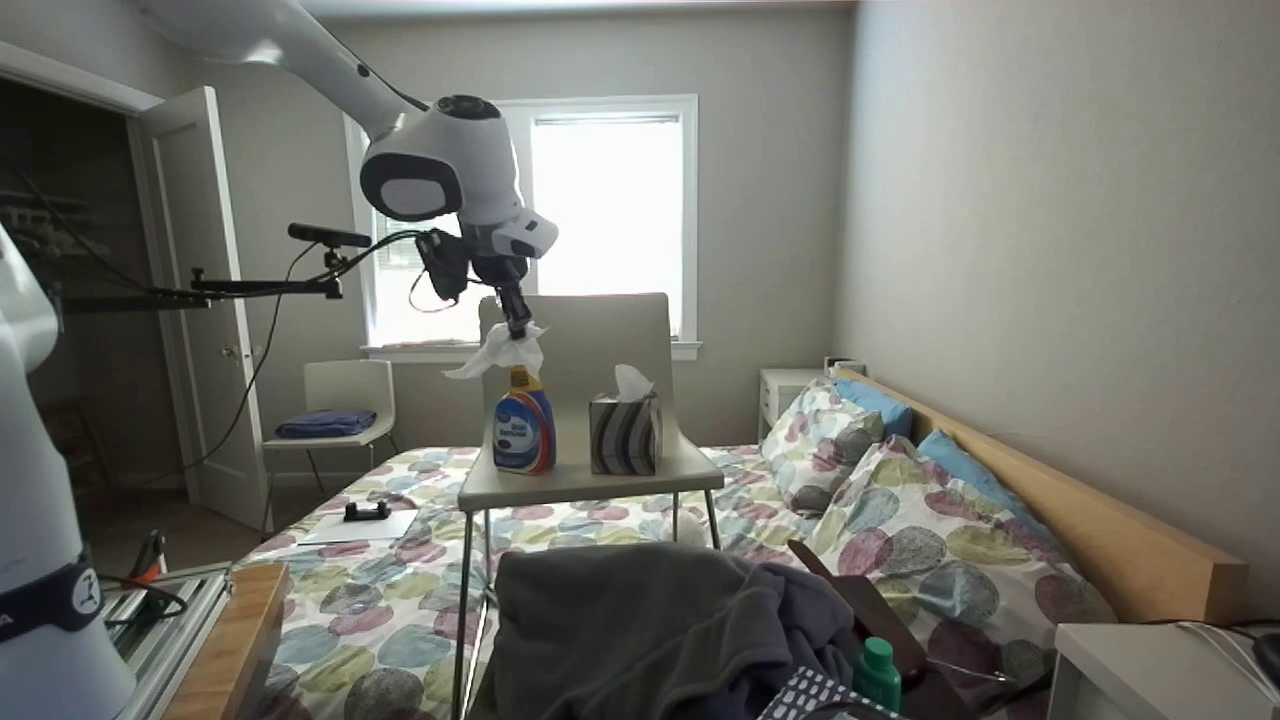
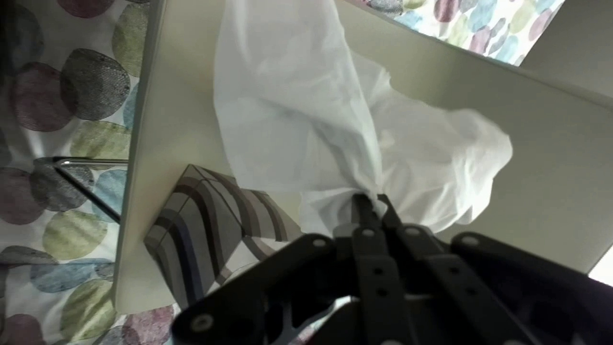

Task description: Use the white napkin to wipe the nozzle on the spray bottle.

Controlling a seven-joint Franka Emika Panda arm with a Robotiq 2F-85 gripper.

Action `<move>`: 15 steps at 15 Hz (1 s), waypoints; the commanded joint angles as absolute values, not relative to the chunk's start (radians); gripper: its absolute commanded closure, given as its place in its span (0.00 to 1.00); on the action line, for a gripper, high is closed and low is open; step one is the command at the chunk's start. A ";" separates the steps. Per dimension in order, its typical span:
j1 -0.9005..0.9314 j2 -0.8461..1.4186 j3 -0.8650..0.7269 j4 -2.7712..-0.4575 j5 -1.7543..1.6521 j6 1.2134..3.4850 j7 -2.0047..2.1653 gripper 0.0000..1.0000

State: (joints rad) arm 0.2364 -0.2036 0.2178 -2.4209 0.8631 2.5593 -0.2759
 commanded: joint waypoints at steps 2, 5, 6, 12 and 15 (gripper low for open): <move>0.225 -0.295 0.206 -2.472 0.793 2.602 -0.154 0.99; 0.206 -0.379 0.178 -2.496 0.800 2.705 -0.103 0.99; 0.182 -0.412 0.175 -2.516 0.752 2.729 -0.054 0.99; -0.014 -0.583 0.138 -2.704 0.471 2.732 0.213 0.99; -0.125 -0.656 0.085 -2.812 0.370 2.705 0.293 0.99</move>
